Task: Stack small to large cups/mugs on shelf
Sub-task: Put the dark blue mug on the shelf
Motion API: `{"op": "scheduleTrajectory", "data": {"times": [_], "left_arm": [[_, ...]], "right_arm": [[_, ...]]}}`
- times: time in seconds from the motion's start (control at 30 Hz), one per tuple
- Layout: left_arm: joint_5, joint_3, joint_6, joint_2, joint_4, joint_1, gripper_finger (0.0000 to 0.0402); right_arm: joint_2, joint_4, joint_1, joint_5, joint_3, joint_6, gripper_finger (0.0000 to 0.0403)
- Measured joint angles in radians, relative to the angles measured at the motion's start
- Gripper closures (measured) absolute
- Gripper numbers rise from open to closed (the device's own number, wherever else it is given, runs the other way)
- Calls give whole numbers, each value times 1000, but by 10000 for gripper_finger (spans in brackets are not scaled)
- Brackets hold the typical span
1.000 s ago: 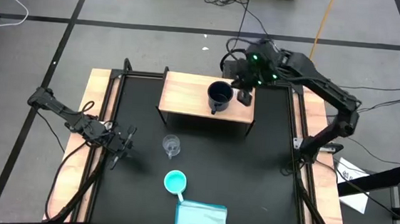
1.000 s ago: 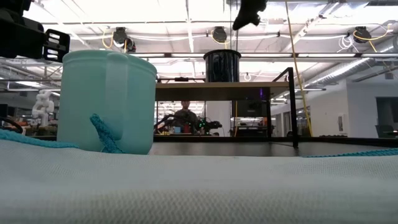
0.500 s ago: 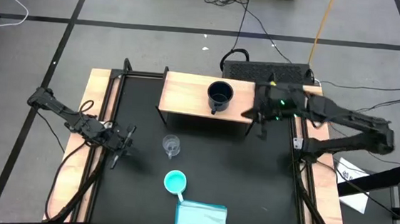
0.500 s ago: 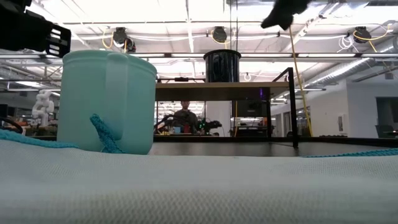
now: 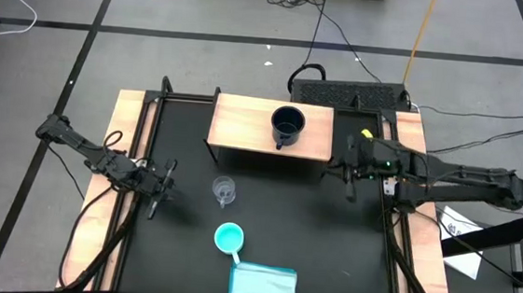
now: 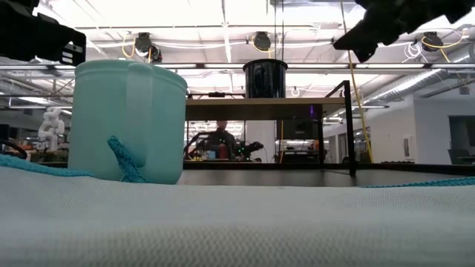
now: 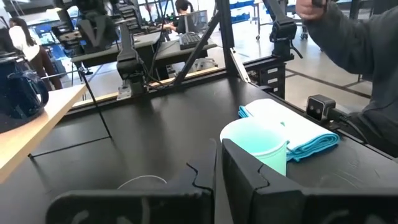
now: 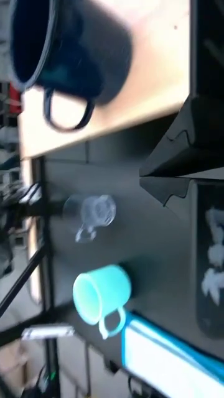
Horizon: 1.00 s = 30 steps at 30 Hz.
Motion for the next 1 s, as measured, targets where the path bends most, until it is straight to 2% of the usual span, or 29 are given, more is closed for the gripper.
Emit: {"op": "scheduleTrajectory", "data": {"times": [0.23, 0.53, 0.7, 1.0], "left_arm": [[0, 0, 4, 0, 0, 0, 373], [0, 0, 4, 0, 2, 0, 373], [-5, 0, -20, 0, 4, 0, 373], [-135, 0, -19, 0, 11, 0, 373]], "right_arm": [[-63, 222, 66, 1, -180, -5, 403], [-114, 620, 86, 3, -409, -16, 403], [-123, 671, 86, 3, -461, -26, 403], [-123, 669, 98, 3, -494, -86, 403]]}}
